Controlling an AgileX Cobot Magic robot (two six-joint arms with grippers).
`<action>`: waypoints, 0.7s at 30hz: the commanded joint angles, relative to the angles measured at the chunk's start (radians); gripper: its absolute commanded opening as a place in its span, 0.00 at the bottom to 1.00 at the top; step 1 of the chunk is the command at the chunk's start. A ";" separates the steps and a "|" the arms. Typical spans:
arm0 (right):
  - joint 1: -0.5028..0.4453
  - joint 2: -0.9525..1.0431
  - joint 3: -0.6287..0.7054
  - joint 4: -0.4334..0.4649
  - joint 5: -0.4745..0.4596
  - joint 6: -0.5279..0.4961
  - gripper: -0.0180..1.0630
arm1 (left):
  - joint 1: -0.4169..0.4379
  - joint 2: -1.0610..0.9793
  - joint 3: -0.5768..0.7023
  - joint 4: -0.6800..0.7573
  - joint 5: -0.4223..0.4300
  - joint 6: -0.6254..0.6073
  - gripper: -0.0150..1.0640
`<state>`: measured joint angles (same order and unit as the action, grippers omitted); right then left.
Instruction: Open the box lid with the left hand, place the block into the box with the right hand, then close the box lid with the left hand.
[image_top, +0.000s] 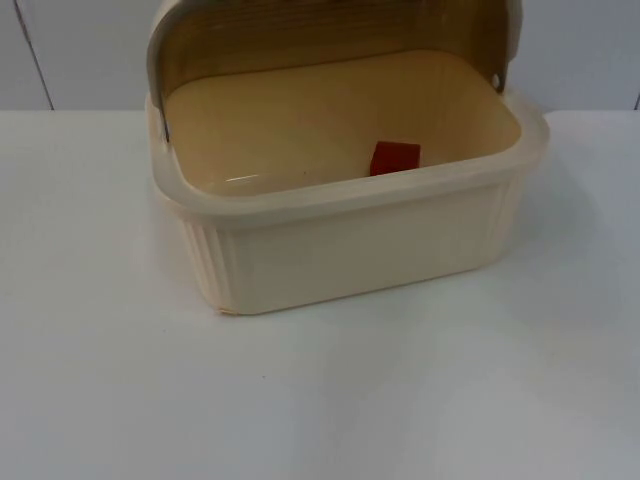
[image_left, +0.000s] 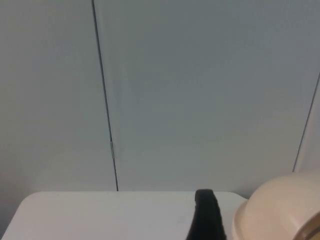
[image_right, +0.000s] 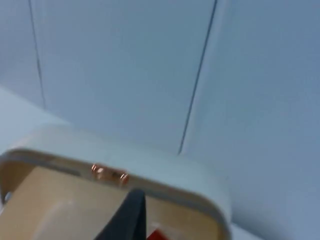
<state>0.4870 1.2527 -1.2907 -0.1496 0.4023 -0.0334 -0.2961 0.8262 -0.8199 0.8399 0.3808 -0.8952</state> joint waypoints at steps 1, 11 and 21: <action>-0.005 -0.049 -0.008 -0.031 0.004 0.019 0.99 | -0.004 0.002 0.000 -0.002 0.001 -0.007 0.55; -0.145 -0.216 -0.008 -0.024 0.109 0.097 0.99 | -0.004 0.002 -0.002 -0.010 -0.027 -0.007 0.55; -0.450 -0.250 0.085 0.030 0.132 0.106 0.99 | -0.004 0.002 -0.002 -0.010 -0.029 -0.007 0.55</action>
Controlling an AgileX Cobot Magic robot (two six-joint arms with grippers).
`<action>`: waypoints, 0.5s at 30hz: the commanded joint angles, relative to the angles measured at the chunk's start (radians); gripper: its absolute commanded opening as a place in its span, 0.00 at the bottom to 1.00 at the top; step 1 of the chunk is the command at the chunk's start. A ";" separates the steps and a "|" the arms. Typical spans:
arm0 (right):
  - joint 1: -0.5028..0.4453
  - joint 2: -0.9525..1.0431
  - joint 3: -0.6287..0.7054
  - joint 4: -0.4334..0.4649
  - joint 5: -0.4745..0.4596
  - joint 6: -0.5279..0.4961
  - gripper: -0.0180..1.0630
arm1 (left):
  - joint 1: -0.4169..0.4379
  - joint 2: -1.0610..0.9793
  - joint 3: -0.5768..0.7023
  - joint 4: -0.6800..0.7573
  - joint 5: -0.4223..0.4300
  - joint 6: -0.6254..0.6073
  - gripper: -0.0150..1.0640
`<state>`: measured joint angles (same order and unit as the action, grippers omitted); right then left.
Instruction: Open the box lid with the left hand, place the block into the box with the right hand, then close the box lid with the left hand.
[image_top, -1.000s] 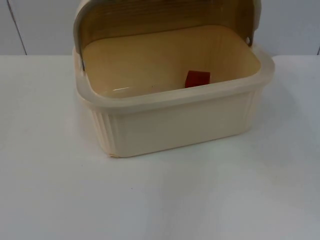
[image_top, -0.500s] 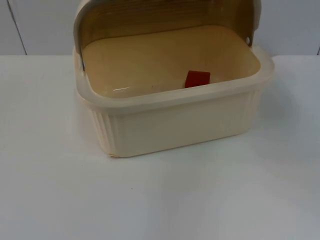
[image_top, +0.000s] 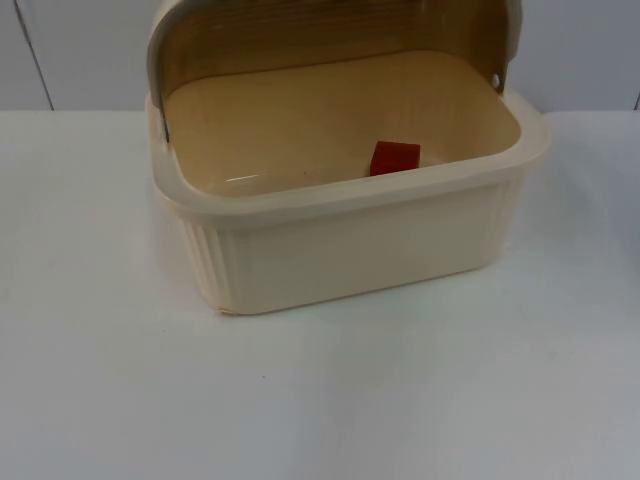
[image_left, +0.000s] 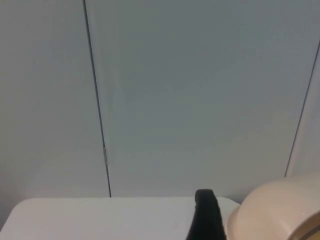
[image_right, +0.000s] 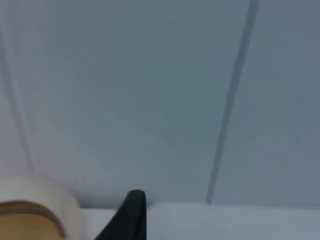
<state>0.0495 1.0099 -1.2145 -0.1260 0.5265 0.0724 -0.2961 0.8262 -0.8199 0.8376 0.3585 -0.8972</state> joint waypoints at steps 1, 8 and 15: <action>-0.053 -0.009 0.034 0.006 0.007 0.011 0.99 | -0.004 0.002 -0.002 -0.008 -0.006 -0.005 0.55; -0.216 -0.016 0.131 0.005 -0.025 0.017 0.99 | -0.004 0.002 -0.002 -0.008 0.013 -0.005 0.55; -0.218 -0.016 0.133 -0.002 -0.032 0.015 0.99 | -0.004 0.002 -0.002 -0.056 0.046 -0.005 0.55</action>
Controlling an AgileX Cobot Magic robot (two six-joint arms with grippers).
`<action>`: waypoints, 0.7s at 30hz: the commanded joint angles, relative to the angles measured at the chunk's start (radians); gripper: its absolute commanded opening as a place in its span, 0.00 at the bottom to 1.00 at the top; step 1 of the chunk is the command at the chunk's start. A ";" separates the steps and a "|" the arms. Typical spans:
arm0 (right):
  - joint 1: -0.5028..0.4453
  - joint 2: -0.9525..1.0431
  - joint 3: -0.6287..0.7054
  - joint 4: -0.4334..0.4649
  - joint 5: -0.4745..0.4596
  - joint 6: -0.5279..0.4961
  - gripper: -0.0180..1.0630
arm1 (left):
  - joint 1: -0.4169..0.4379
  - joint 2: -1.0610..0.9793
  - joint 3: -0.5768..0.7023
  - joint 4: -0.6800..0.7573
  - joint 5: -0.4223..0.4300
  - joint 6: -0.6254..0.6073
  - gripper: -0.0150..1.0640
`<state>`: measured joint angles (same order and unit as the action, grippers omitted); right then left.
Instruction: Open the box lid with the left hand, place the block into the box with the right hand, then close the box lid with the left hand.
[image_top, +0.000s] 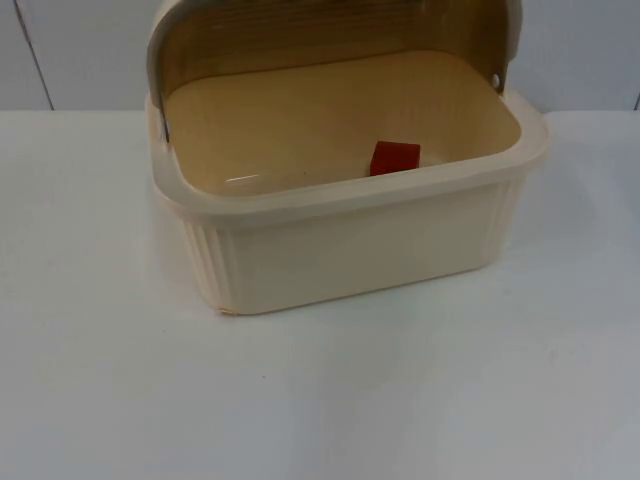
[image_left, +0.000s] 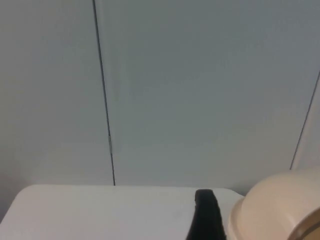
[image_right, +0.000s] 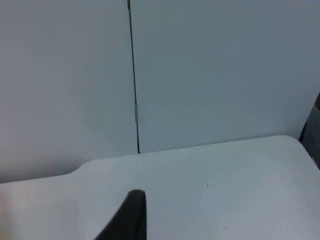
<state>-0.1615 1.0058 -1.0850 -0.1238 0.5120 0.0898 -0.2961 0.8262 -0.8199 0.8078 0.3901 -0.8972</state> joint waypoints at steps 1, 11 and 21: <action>-0.007 -0.012 0.004 -0.004 -0.023 -0.003 0.99 | -0.004 0.002 -0.002 -0.020 0.015 -0.005 0.55; -0.007 -0.012 0.004 -0.004 -0.025 -0.005 0.99 | -0.004 0.020 -0.002 -0.015 0.098 0.053 0.76; -0.005 -0.012 0.004 -0.004 -0.018 -0.019 0.99 | -0.004 0.090 -0.002 0.038 -0.086 0.079 0.99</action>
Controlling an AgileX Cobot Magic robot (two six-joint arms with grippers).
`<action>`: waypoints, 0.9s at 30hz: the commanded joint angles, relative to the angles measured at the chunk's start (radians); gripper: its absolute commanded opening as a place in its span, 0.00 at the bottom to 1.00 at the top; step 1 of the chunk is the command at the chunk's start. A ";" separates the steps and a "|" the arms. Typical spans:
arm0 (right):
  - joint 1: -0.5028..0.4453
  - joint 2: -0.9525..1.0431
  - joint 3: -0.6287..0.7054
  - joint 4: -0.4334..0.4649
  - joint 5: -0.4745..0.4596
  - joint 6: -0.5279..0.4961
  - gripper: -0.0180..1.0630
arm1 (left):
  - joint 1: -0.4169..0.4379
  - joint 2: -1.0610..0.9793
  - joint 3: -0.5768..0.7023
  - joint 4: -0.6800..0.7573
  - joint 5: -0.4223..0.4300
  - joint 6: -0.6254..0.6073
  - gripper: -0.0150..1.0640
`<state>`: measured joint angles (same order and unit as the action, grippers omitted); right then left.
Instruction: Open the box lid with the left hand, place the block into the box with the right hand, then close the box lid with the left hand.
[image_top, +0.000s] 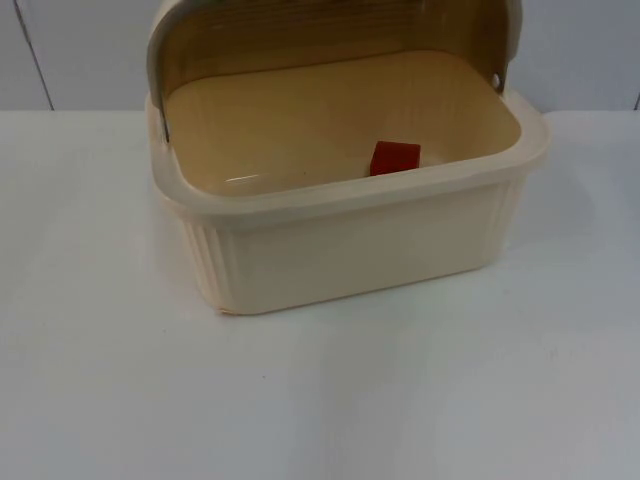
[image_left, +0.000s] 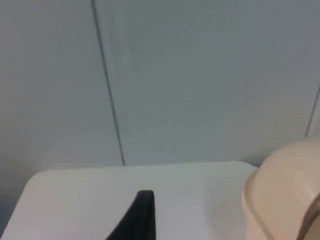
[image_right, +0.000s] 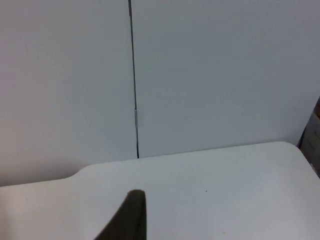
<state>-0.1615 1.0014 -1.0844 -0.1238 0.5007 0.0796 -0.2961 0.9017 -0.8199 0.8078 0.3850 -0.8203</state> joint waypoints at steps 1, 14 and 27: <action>-0.005 -0.007 0.003 -0.004 -0.007 -0.009 0.99 | -0.004 0.015 -0.002 0.038 -0.081 0.002 0.99; -0.005 -0.007 0.003 -0.004 -0.007 -0.012 0.99 | -0.004 0.232 -0.183 0.135 -0.145 -0.081 0.99; -0.005 -0.007 0.003 -0.012 -0.005 -0.019 0.99 | -0.004 0.578 -0.496 -0.318 -0.180 0.232 0.99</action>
<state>-0.1615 1.0014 -1.0844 -0.1255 0.5007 0.0682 -0.2961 1.4575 -1.2831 0.6226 0.1995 -0.7010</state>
